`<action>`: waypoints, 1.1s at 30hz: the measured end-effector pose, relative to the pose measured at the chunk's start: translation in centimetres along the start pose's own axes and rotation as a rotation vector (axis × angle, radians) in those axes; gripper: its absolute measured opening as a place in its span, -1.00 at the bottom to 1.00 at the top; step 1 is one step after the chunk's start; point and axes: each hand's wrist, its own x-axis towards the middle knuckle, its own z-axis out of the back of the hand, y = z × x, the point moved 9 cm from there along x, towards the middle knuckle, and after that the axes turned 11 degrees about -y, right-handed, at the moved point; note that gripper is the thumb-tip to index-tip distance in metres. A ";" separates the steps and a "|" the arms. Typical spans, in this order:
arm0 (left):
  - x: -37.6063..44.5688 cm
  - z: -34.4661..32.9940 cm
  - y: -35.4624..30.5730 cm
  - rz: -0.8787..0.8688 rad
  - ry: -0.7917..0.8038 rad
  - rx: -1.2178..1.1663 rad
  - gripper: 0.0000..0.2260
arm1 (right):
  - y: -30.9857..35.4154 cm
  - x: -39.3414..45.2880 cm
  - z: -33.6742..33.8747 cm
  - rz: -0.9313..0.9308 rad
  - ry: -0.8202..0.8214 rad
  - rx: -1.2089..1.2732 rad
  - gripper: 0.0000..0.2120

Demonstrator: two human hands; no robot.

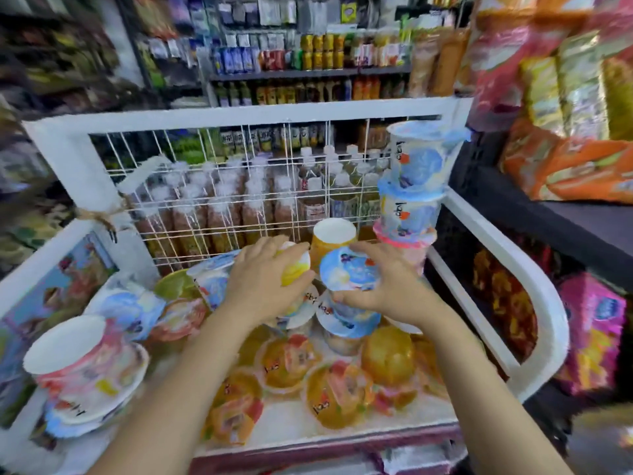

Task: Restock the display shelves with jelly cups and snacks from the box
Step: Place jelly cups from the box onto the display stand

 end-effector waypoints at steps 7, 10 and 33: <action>-1.4 2.4 0.0 -0.025 -0.041 -0.209 -0.36 | 1.4 -1.0 0.1 0.011 -0.080 0.061 -0.19; -2.4 3.3 0.7 -0.054 -0.069 -0.242 -0.41 | 2.6 -1.6 -0.4 0.011 -0.081 0.105 -0.19; 0.4 0.7 0.3 0.000 -0.102 -0.117 -0.75 | 6.0 7.3 0.1 0.052 0.061 -0.264 -0.35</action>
